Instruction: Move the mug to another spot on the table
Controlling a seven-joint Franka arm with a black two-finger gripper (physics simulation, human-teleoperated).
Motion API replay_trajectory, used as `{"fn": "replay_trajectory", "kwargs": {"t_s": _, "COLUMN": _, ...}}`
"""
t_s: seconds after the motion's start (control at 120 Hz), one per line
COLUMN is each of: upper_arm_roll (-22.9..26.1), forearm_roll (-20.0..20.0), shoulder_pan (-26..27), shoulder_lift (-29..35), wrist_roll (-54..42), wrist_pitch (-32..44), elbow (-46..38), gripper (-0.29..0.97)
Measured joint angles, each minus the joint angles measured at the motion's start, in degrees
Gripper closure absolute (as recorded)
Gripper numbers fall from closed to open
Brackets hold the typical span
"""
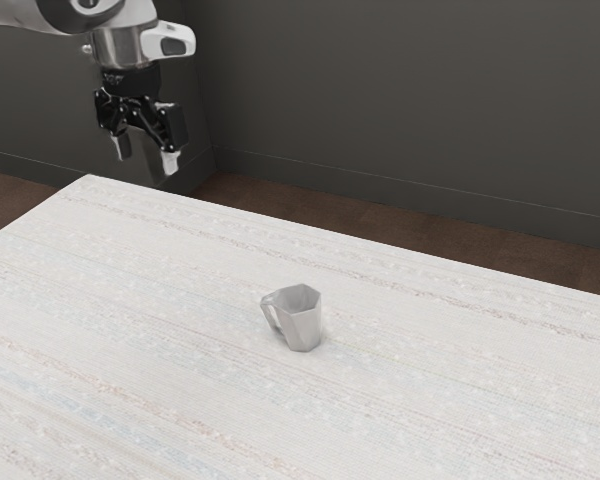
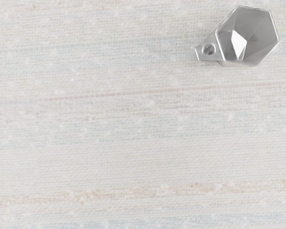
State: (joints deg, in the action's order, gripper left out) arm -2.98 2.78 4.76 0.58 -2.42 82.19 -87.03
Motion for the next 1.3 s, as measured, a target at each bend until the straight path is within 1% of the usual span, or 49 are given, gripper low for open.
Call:
{"fn": "replay_trajectory", "kwargs": {"t_s": 0.233, "upper_arm_roll": -0.05, "forearm_roll": -0.06, "shoulder_pan": 1.53, "shoulder_lift": -0.13, "wrist_roll": -0.52, "wrist_pitch": 4.05, "elbow": 0.00, "gripper": 0.00}}
{"fn": "replay_trajectory", "kwargs": {"t_s": 0.317, "upper_arm_roll": -1.29, "forearm_roll": -0.01, "shoulder_pan": 3.33, "shoulder_lift": -0.23, "wrist_roll": -0.79, "wrist_pitch": 4.67, "elbow": 0.54, "gripper": 0.00}}
{"fn": "replay_trajectory", "kwargs": {"t_s": 0.425, "upper_arm_roll": -1.45, "forearm_roll": 0.58, "shoulder_pan": 4.22, "shoulder_lift": -0.29, "wrist_roll": -2.65, "wrist_pitch": 5.29, "elbow": 1.26, "gripper": 0.00}}
{"fn": "replay_trajectory", "kwargs": {"t_s": 0.533, "upper_arm_roll": -0.80, "forearm_roll": 0.67, "shoulder_pan": 4.20, "shoulder_lift": -0.73, "wrist_roll": -6.35, "wrist_pitch": 6.60, "elbow": 0.31, "gripper": 0.00}}
{"fn": "replay_trajectory", "kwargs": {"t_s": 0.633, "upper_arm_roll": -0.14, "forearm_roll": 0.49, "shoulder_pan": 4.09, "shoulder_lift": -1.22, "wrist_roll": -10.61, "wrist_pitch": 10.00, "elbow": -2.79, "gripper": 0.00}}
{"fn": "replay_trajectory", "kwargs": {"t_s": 0.767, "upper_arm_roll": -0.21, "forearm_roll": -1.96, "shoulder_pan": 4.14, "shoulder_lift": -3.59, "wrist_roll": -17.48, "wrist_pitch": 16.94, "elbow": -7.95, "gripper": 0.00}}
{"fn": "replay_trajectory", "kwargs": {"t_s": 0.9, "upper_arm_roll": -0.35, "forearm_roll": -3.19, "shoulder_pan": 2.98, "shoulder_lift": -2.52, "wrist_roll": -23.30, "wrist_pitch": 22.99, "elbow": -15.61, "gripper": 0.00}}
{"fn": "replay_trajectory", "kwargs": {"t_s": 1.0, "upper_arm_roll": -0.43, "forearm_roll": -3.49, "shoulder_pan": 1.96, "shoulder_lift": -1.57, "wrist_roll": -27.18, "wrist_pitch": 27.79, "elbow": -21.39, "gripper": 0.00}}
{"fn": "replay_trajectory", "kwargs": {"t_s": 1.183, "upper_arm_roll": -0.20, "forearm_roll": -3.24, "shoulder_pan": 0.19, "shoulder_lift": -1.87, "wrist_roll": -33.31, "wrist_pitch": 33.11, "elbow": -25.73, "gripper": 0.00}}
{"fn": "replay_trajectory", "kwargs": {"t_s": 1.3, "upper_arm_roll": -0.12, "forearm_roll": -3.17, "shoulder_pan": -0.02, "shoulder_lift": -2.24, "wrist_roll": -38.26, "wrist_pitch": 37.53, "elbow": -29.42, "gripper": 0.00}}
